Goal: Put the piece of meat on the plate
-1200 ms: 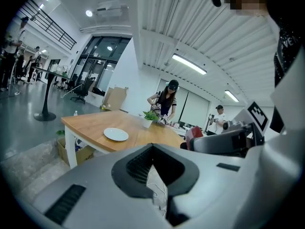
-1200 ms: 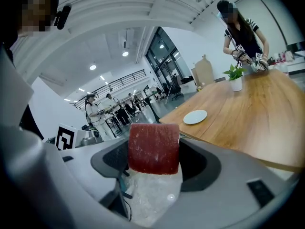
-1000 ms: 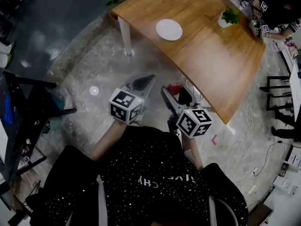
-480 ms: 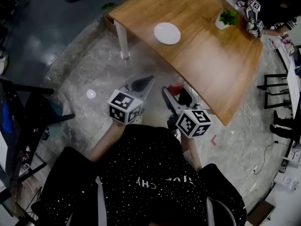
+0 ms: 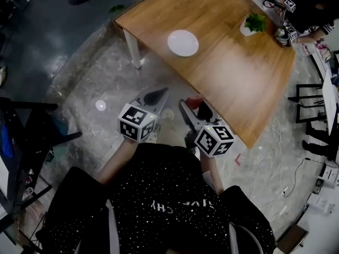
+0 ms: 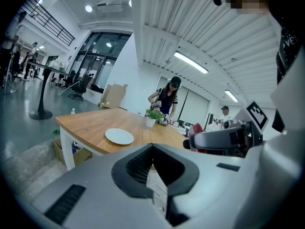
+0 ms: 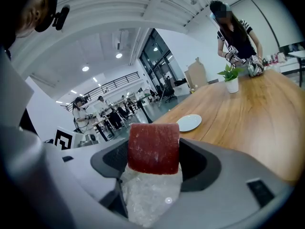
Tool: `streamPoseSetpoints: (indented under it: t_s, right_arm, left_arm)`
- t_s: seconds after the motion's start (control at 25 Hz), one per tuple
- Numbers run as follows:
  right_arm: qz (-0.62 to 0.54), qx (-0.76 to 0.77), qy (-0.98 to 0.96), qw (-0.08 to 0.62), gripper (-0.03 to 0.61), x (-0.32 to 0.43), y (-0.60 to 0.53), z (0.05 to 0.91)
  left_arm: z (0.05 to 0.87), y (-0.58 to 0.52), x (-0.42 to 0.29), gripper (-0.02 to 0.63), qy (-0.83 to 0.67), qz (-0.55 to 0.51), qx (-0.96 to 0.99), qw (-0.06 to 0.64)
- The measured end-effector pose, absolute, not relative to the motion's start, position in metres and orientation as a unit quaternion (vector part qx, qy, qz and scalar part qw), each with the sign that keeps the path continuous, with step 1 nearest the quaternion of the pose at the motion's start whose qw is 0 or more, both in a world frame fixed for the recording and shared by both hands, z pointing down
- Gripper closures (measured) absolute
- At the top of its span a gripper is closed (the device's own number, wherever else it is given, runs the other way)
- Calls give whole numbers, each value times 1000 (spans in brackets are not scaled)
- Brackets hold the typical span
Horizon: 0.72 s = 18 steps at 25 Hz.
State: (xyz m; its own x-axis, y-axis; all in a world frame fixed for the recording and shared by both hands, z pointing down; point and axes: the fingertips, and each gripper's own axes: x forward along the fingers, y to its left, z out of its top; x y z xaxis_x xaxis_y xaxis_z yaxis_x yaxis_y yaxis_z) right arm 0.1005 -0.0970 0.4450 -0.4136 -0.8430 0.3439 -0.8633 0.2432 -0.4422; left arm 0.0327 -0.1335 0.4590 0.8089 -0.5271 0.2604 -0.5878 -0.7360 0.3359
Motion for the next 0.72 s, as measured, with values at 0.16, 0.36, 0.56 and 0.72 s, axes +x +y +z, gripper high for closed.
streamPoseSetpoints:
  t_s: [0.16,0.36,0.56,0.72]
  right_arm:
    - [296,529,-795,27,262,110,-121,445]
    - [299,522,-799,30,262,127,-157,445]
    - [299,511,-805,27,262,140,-194,442]
    - [298,506,-809,23,262,149,-220,439]
  left_arm:
    - [459,-158,42,607,-307,76,926,205]
    - [457,-193,55,607,-321,71,921,211]
    - [455,-228,66,607,-335,74,916,208]
    - [453,-253,78,607,-336,78,916,206]
